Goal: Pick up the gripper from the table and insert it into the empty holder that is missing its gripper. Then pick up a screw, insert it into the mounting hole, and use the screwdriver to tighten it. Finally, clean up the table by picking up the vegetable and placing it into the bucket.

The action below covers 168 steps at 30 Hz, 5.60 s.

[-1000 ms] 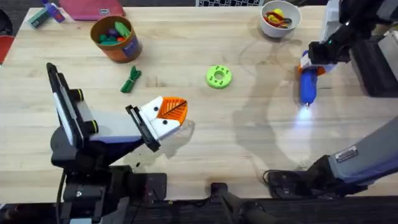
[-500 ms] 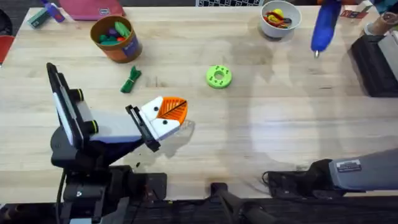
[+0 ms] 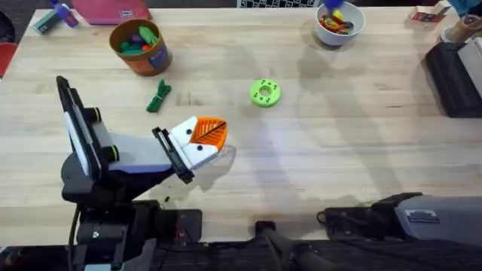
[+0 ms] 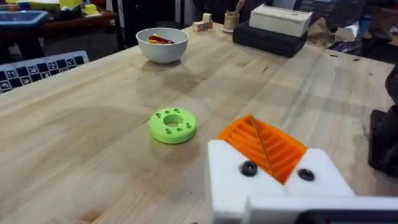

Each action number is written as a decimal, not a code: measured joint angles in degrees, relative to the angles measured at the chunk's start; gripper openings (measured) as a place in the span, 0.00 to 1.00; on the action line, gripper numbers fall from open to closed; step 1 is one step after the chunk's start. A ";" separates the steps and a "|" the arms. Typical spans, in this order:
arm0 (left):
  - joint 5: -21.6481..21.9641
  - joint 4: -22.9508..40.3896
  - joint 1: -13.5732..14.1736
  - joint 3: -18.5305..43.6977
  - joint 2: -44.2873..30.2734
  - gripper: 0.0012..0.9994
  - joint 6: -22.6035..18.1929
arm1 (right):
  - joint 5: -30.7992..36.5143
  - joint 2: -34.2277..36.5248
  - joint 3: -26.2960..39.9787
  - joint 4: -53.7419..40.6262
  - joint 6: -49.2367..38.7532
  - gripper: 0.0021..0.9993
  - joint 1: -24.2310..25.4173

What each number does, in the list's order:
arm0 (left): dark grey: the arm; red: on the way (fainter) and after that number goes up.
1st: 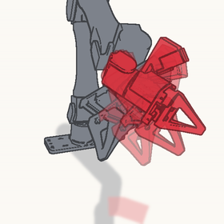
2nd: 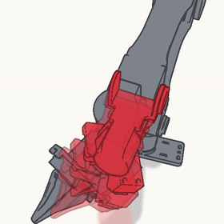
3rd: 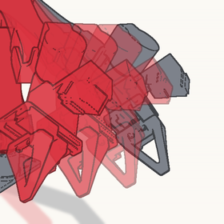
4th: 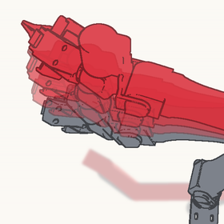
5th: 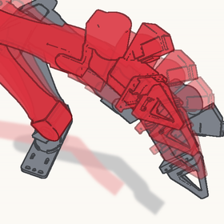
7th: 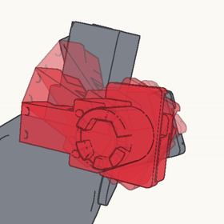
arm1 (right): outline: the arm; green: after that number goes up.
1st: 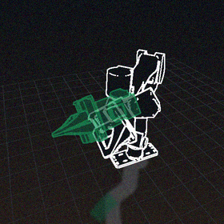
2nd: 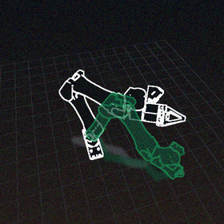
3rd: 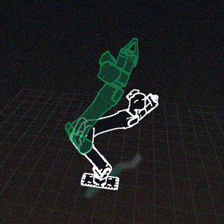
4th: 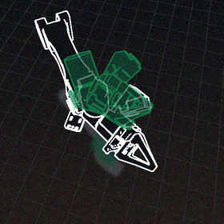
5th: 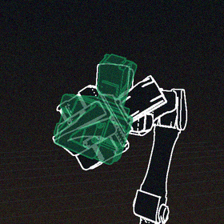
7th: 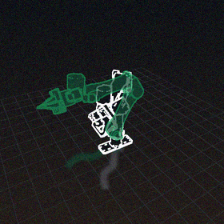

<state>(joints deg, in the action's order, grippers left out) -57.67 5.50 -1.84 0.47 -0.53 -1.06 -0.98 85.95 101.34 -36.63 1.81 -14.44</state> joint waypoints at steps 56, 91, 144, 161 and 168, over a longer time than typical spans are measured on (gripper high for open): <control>0.00 0.00 -0.01 0.00 0.02 0.02 0.00 | -55.66 -6.23 -46.23 90.79 12.85 0.02 -26.94; 0.00 0.00 0.00 0.00 0.02 0.02 0.02 | -61.19 -5.06 -46.25 84.57 -0.95 0.02 -28.95; 0.02 0.00 -0.01 0.00 0.02 0.02 0.02 | -60.23 1.31 -50.56 102.17 11.01 0.02 -27.30; 0.00 0.00 -0.01 0.00 0.02 0.02 0.02 | -61.47 1.31 -50.58 107.61 9.70 0.02 -27.30; 0.00 0.00 -0.01 0.00 -0.01 0.02 0.02 | -63.56 1.31 -50.58 110.61 10.18 0.02 -27.30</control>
<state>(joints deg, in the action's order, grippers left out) -57.67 5.50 -1.85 0.47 -0.53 -1.04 -64.54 87.26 50.76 73.97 11.99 -41.74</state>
